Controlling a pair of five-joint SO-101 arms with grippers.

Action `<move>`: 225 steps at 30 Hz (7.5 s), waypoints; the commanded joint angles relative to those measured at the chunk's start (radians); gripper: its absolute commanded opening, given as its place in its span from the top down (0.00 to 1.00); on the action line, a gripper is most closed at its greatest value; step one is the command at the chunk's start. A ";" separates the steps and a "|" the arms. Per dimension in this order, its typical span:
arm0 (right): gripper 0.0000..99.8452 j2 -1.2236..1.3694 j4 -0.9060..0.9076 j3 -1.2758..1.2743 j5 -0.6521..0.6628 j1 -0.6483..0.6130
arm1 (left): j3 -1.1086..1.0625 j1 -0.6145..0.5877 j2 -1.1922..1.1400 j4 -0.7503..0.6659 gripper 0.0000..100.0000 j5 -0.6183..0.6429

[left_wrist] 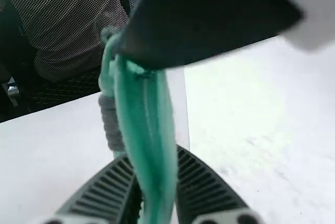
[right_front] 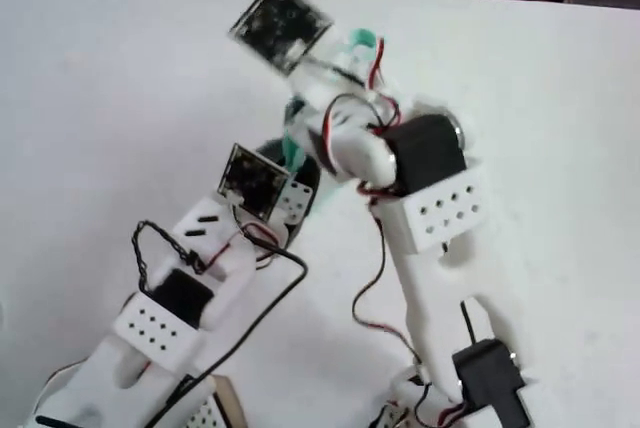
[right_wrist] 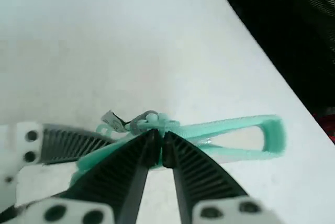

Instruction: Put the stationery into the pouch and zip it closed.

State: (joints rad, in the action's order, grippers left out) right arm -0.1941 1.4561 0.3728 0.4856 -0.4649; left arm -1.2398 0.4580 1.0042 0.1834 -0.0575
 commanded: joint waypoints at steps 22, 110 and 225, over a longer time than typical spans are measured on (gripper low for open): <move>0.98 0.219 -0.334 0.015 -0.026 0.285 | -0.003 0.012 0.007 0.005 0.98 -0.014; 0.98 -0.085 -0.901 -1.174 -0.388 0.852 | 0.750 0.236 -1.102 0.114 0.80 -0.336; 0.98 0.234 0.271 0.227 -0.338 0.588 | -0.244 -0.561 0.820 0.454 0.97 -0.227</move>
State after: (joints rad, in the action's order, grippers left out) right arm 0.3521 1.7215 0.7334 0.1358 0.1949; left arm -1.5159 -0.1051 1.8159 0.6667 -0.2186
